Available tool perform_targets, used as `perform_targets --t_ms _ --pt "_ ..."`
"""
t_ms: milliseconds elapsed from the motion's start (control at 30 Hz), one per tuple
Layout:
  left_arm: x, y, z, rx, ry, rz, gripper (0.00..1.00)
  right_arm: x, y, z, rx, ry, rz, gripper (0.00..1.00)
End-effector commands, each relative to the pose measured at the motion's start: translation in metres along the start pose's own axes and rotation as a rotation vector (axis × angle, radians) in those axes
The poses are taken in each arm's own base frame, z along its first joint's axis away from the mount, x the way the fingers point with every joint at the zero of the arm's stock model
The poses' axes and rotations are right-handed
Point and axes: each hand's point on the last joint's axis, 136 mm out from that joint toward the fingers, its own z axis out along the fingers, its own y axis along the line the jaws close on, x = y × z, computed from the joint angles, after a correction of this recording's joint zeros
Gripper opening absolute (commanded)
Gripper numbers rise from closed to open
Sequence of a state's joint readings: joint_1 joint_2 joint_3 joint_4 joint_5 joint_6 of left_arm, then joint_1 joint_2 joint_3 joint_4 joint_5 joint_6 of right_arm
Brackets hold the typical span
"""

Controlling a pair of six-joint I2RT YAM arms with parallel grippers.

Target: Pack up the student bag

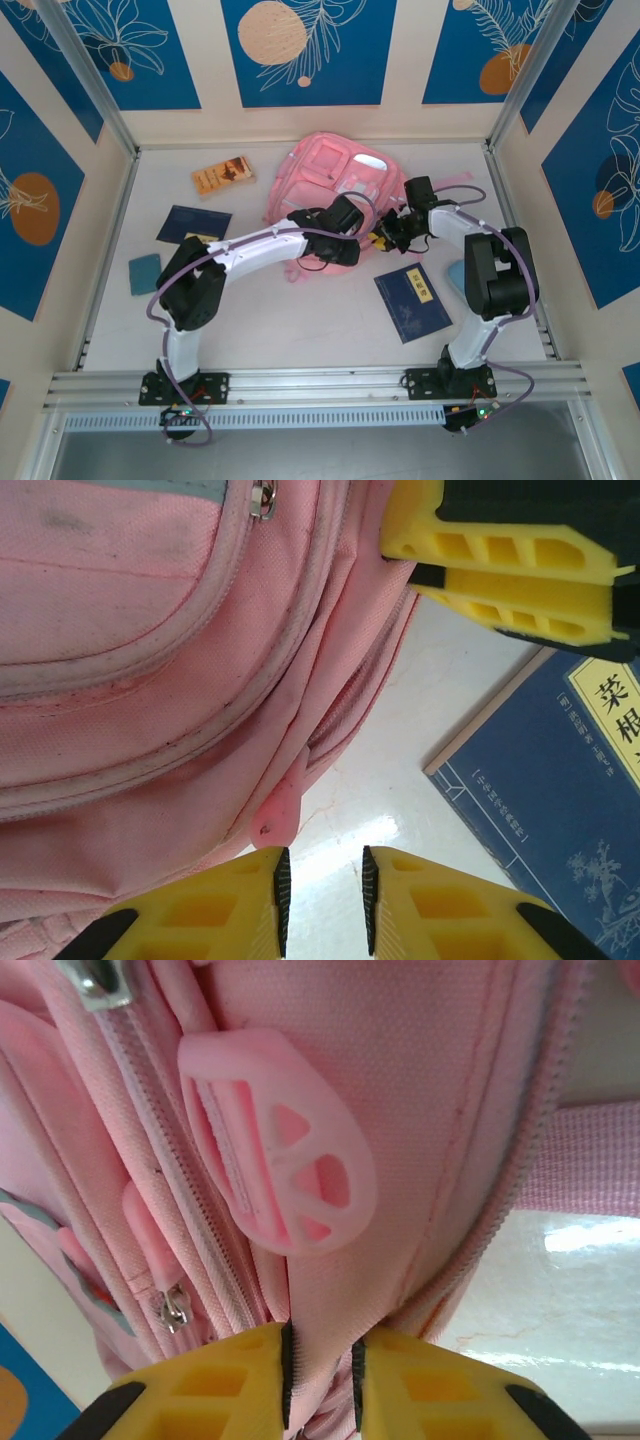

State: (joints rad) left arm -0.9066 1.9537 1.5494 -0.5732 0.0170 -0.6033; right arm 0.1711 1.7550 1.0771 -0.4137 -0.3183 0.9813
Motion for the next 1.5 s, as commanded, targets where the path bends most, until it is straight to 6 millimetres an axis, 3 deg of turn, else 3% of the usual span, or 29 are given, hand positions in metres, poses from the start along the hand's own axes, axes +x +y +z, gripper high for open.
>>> perform_targets --t_ms 0,133,433,667,867,1100,1467 --pt "0.006 0.002 0.002 -0.031 0.025 0.014 0.27 0.007 0.008 0.000 -0.001 0.033 0.004 0.13" --pt "0.009 0.006 -0.001 -0.050 0.031 0.018 0.28 0.013 0.020 -0.008 -0.030 0.029 -0.043 0.00" --pt "0.012 0.017 -0.027 -0.074 -0.009 -0.001 0.36 0.041 0.071 -0.050 -0.206 0.018 -0.202 0.00" --pt "0.005 0.017 -0.043 -0.064 -0.069 -0.017 0.44 0.055 0.087 -0.063 -0.246 0.035 -0.232 0.00" --pt "0.011 0.017 -0.032 -0.059 -0.036 -0.016 0.43 0.059 0.094 -0.064 -0.263 0.048 -0.231 0.00" --pt "0.011 0.018 -0.020 -0.055 -0.042 -0.036 0.32 0.067 0.101 -0.067 -0.281 0.073 -0.228 0.00" --pt "-0.002 0.028 -0.004 -0.088 -0.140 -0.061 0.36 0.077 0.104 -0.068 -0.299 0.106 -0.225 0.00"
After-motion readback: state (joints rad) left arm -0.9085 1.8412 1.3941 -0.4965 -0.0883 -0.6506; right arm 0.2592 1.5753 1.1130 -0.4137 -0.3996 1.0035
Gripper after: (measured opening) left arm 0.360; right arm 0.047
